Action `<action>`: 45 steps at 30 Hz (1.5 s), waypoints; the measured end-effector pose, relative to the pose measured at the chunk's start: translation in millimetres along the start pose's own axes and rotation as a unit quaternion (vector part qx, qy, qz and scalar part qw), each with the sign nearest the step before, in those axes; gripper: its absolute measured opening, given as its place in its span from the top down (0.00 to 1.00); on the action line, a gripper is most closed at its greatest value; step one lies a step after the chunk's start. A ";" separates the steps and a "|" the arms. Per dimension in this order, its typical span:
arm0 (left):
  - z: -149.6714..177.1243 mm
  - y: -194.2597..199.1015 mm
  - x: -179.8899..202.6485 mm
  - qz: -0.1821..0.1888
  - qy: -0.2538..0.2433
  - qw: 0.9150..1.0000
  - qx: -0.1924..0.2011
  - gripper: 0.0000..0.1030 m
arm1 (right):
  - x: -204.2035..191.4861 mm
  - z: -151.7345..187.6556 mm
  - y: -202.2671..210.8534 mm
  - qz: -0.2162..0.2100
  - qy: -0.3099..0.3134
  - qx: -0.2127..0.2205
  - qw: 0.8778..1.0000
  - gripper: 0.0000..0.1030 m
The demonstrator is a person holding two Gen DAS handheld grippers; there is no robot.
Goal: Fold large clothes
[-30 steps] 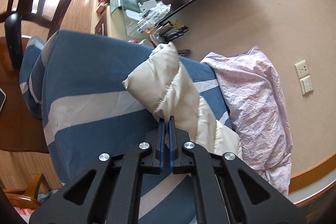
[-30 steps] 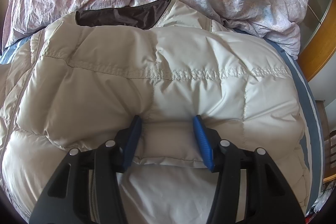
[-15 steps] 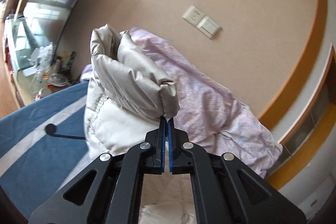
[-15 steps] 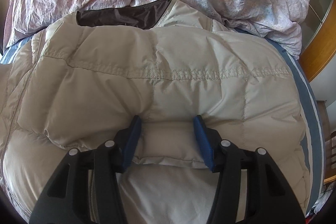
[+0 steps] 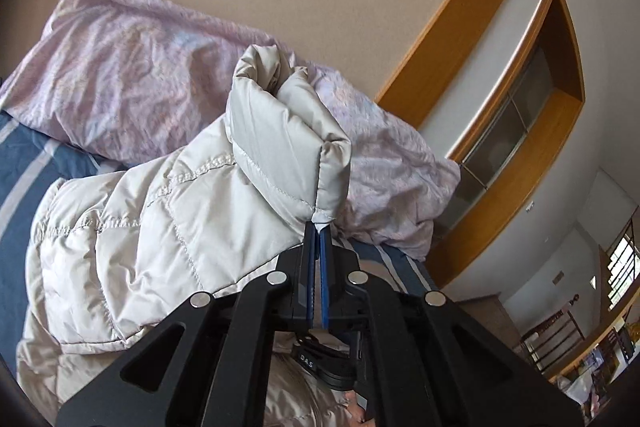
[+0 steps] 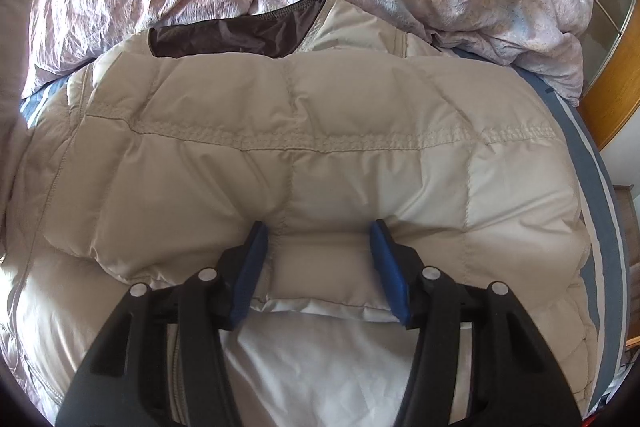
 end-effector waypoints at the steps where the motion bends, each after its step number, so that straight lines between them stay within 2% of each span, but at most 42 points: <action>1: 8.5 -10.2 5.7 -0.001 -0.005 1.000 -0.014 1.00 | 0.5 0.4 0.7 -0.004 0.000 0.000 1.000 0.46; 6: 56.7 -51.1 19.0 -0.015 -0.033 0.996 -0.084 1.00 | 6.3 5.6 11.1 -0.025 -0.006 0.011 1.000 0.44; 10: 89.3 -75.4 17.5 -0.030 -0.047 0.986 -0.159 0.98 | 20.0 9.2 27.6 -0.020 -0.025 0.033 0.999 0.44; 11: 95.1 -77.8 15.7 -0.033 -0.048 0.984 -0.170 0.94 | 24.3 9.5 32.5 -0.017 -0.030 0.040 0.999 0.44; 12: 99.6 -78.5 14.3 -0.033 -0.047 0.983 -0.176 0.88 | 28.3 9.7 36.6 -0.014 -0.034 0.046 0.998 0.44; 13: 101.6 -77.5 13.0 -0.030 -0.045 0.982 -0.179 0.70 | 32.5 9.7 41.8 -0.010 -0.039 0.053 0.998 0.44; 14: 102.0 -74.9 11.9 -0.028 -0.042 0.983 -0.179 0.42 | 36.6 9.8 46.8 -0.004 -0.044 0.059 0.997 0.44; 16: 97.0 -65.3 8.1 -0.039 -0.042 0.986 -0.157 0.24 | 43.8 9.3 55.3 0.000 -0.054 0.070 0.996 0.44; 19: 88.4 -53.8 1.0 -0.047 -0.047 0.987 -0.147 0.24 | 51.3 8.9 68.1 -0.002 -0.070 0.086 0.994 0.45; 21: 80.7 -47.8 -10.5 -0.064 -0.051 0.986 -0.143 0.24 | 52.1 6.3 78.5 -0.006 -0.071 0.103 0.992 0.54; 25: 62.9 -33.9 -44.5 -0.124 -0.074 0.983 -0.118 0.24 | 29.7 0.2 90.4 -0.046 -0.036 0.125 0.990 0.60; 29: 46.6 -22.7 -86.1 -0.204 -0.097 0.970 -0.092 0.24 | -5.1 -2.7 84.2 -0.101 0.009 0.122 0.987 0.67; 33: 41.7 -23.1 -123.2 -0.255 -0.101 0.957 -0.094 0.24 | -31.5 -3.9 67.8 -0.123 0.043 0.100 0.986 0.69; 37: 48.7 -36.3 -152.7 -0.292 -0.106 0.943 -0.119 0.24 | -41.6 1.9 40.7 -0.103 0.051 0.052 0.992 0.70; 40: 57.3 -46.0 -168.7 -0.291 -0.092 0.942 -0.142 0.24 | -38.3 6.4 22.7 -0.103 0.035 0.022 0.994 0.70; 45: 64.2 -55.3 -175.0 -0.296 -0.096 0.938 -0.155 0.23 | -34.0 9.5 4.0 -0.108 0.016 -0.010 0.994 0.70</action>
Point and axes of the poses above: each gripper's, at about its wrist camera, not at the fingertips, and y roughly against the way its jaws point, x to its right, z to its underside, the point moved 6 cm from there along -y, roughly the way its jaws point, and after that the axes turned 14 degrees about -z, right-handed, at the moved point
